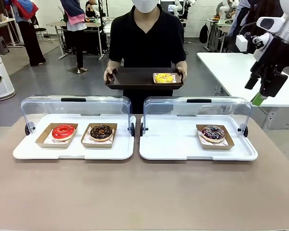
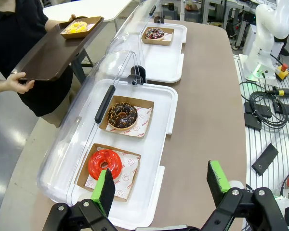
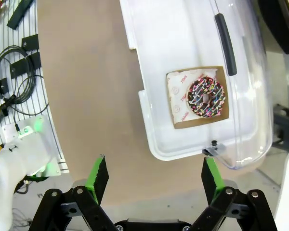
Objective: Provide the desired donut to the person.
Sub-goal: Pick up and lift the Paper togo box containing the Donut pointed at by the person.
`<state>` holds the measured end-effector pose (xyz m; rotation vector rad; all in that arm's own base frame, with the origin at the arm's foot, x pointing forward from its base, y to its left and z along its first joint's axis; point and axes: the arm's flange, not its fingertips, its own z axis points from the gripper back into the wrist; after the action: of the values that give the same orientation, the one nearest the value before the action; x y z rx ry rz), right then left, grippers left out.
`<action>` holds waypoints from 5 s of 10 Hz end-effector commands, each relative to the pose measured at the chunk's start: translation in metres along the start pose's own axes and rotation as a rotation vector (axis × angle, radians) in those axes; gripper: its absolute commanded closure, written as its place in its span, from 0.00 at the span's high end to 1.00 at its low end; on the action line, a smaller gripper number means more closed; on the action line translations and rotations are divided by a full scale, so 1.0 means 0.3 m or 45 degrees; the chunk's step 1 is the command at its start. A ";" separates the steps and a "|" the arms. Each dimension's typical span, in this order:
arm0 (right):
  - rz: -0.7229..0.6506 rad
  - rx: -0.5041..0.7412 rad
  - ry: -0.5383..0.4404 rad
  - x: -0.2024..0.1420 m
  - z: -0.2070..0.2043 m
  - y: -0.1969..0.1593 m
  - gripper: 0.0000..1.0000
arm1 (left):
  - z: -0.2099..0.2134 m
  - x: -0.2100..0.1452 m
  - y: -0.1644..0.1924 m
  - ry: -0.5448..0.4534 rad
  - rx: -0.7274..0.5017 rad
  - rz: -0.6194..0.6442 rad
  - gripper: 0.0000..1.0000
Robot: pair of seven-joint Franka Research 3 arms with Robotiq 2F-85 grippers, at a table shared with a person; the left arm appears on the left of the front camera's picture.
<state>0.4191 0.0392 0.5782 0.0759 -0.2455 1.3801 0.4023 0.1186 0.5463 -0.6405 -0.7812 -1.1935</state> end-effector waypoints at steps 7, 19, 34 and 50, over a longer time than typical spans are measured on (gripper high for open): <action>0.000 0.000 0.000 0.000 0.000 0.000 1.00 | 0.001 0.003 -0.002 -0.023 -0.002 -0.004 1.00; -0.200 0.234 -1.015 -0.757 -0.070 -0.105 1.00 | 0.001 0.003 -0.002 -0.023 -0.002 -0.004 1.00; -0.176 0.148 -1.007 -0.761 -0.052 -0.126 1.00 | 0.001 0.003 -0.002 -0.023 -0.002 -0.004 1.00; -0.176 0.148 -1.007 -0.761 -0.052 -0.126 1.00 | 0.001 0.003 -0.002 -0.023 -0.002 -0.004 1.00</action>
<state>0.4188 -0.1828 0.5155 0.7260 -0.7999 1.1691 0.4022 0.1185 0.5463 -0.6404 -0.7806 -1.1937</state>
